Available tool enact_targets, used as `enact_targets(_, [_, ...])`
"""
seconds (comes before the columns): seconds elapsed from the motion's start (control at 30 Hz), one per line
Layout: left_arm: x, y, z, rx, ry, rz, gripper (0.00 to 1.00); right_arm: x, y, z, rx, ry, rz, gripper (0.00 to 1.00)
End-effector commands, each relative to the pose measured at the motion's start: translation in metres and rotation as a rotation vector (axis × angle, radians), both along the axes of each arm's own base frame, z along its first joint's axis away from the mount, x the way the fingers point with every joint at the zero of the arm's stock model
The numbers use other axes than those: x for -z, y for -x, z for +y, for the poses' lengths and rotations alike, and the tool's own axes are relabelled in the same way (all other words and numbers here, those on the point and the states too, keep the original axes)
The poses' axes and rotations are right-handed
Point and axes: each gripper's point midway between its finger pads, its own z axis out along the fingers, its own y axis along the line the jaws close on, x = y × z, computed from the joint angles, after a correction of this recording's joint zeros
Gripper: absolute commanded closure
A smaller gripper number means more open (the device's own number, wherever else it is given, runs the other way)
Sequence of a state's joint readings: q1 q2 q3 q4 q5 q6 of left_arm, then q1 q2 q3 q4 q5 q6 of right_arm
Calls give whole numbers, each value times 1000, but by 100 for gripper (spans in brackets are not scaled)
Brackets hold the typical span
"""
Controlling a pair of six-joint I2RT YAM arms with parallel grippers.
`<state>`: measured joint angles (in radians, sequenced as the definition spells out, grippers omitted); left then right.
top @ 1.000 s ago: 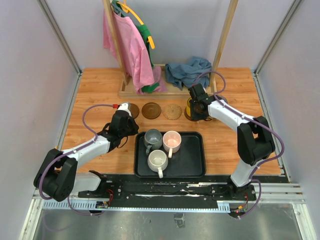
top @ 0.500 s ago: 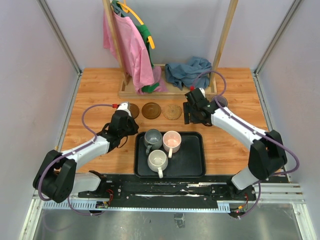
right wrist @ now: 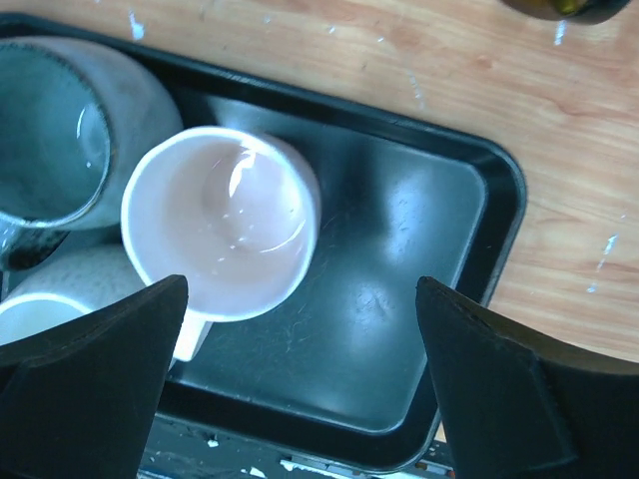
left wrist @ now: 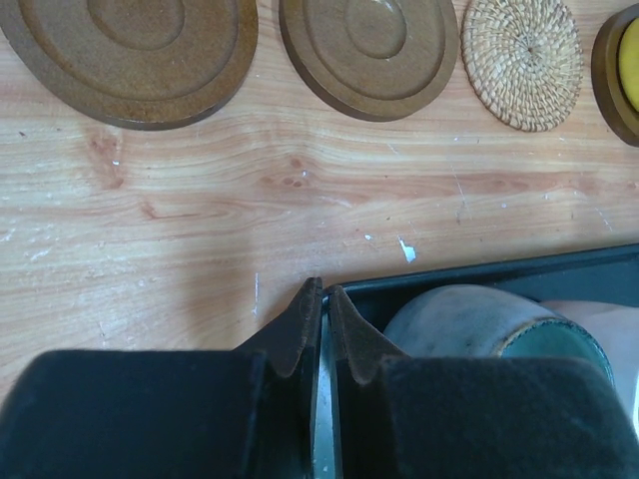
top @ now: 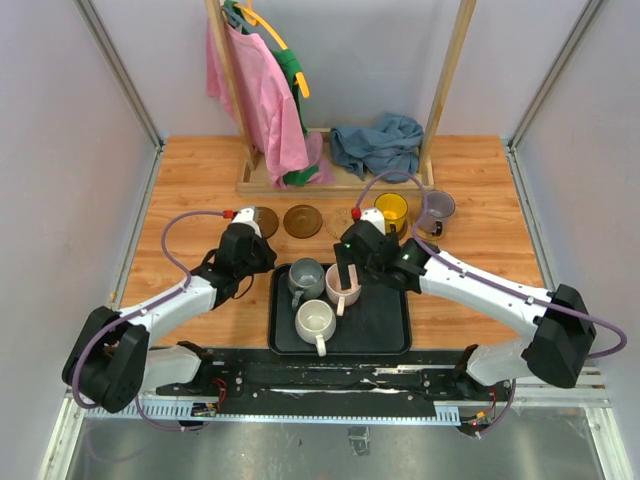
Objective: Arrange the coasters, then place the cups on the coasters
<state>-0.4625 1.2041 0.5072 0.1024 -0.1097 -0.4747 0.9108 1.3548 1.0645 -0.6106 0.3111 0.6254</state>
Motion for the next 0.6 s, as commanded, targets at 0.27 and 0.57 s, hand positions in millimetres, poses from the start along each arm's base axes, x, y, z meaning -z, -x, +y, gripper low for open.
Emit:
enact_targets(0.27, [-6,13,2,8,25,-29,89,13,27,30,-70,47,13,2])
enact_targets(0.57, [-6,15,3,11,24,-27,89,42,39,25,-70,106,93,2])
